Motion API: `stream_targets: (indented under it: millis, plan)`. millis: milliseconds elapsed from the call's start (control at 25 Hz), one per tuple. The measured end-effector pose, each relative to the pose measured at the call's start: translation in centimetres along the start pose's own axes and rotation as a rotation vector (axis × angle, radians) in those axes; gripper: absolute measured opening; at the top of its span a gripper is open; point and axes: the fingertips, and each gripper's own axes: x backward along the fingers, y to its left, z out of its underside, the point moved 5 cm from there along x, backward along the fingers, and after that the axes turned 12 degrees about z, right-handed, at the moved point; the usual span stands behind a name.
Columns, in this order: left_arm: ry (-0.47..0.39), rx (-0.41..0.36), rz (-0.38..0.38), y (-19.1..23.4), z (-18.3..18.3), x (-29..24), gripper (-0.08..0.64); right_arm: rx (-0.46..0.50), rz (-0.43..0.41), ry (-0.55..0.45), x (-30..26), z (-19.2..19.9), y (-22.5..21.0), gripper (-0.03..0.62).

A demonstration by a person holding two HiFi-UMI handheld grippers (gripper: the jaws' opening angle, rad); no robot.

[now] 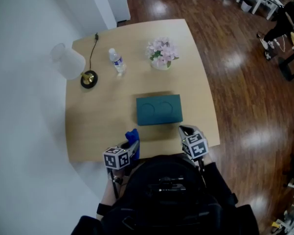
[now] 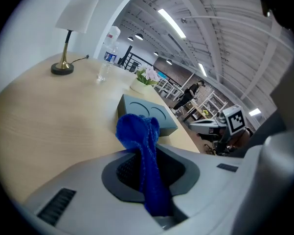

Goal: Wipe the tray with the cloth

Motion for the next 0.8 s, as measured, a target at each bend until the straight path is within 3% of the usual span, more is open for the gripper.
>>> stream_targets:
  millis: [240, 440, 800]
  plan:
    - [0.03, 0.01, -0.037, 0.0, 2.0, 0.0, 0.067, -0.178, 0.007, 0.025, 2.1, 4.3, -0.5, 0.009]
    - [0.061, -0.02, -0.079, 1.1, 1.8, -0.2, 0.067, -0.192, 0.005, 0.027, 2.6, 5.0, -0.7, 0.009]
    - [0.068, -0.01, -0.261, 11.7, -4.1, -2.0, 0.069, -0.204, 0.056, 0.002, 3.2, 5.3, -3.0, 0.009]
